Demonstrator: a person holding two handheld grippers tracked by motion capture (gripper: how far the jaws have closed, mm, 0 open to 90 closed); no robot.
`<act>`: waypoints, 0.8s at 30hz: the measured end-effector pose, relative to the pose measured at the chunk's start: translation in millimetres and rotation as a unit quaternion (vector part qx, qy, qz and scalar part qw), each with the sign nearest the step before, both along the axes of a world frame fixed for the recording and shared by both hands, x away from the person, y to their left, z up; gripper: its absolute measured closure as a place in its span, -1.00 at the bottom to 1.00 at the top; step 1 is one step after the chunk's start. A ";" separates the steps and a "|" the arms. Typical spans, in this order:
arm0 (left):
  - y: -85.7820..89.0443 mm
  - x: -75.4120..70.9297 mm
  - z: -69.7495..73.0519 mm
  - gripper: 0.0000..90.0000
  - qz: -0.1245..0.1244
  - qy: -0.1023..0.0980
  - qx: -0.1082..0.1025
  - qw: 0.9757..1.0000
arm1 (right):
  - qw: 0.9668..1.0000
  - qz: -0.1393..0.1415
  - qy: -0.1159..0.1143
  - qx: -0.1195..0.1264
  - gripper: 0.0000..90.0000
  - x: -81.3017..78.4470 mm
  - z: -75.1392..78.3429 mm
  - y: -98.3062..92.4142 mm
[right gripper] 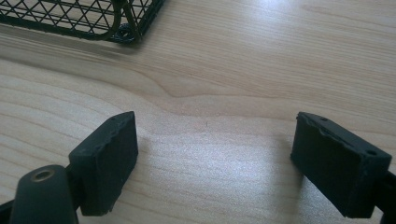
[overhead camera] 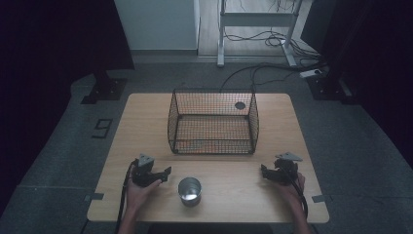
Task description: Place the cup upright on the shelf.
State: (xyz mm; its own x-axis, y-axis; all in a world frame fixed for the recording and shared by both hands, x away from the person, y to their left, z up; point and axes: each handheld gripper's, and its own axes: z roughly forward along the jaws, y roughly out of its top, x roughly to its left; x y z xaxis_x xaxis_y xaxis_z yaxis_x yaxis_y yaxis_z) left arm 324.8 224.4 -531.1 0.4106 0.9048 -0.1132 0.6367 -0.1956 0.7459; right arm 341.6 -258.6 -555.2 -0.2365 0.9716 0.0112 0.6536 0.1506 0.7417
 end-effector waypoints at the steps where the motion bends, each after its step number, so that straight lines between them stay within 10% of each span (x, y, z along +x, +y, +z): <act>1: 0.0 -0.1 0.4 -0.60 0.000 -0.001 -0.002 1.000 | 1.000 0.000 0.000 0.000 -0.69 0.0 0.0 0.0; 24: 2.4 -21.1 26.9 -0.67 -0.029 -0.023 -0.032 0.999 | 1.000 0.000 0.000 -0.001 -0.68 -0.5 0.0 0.1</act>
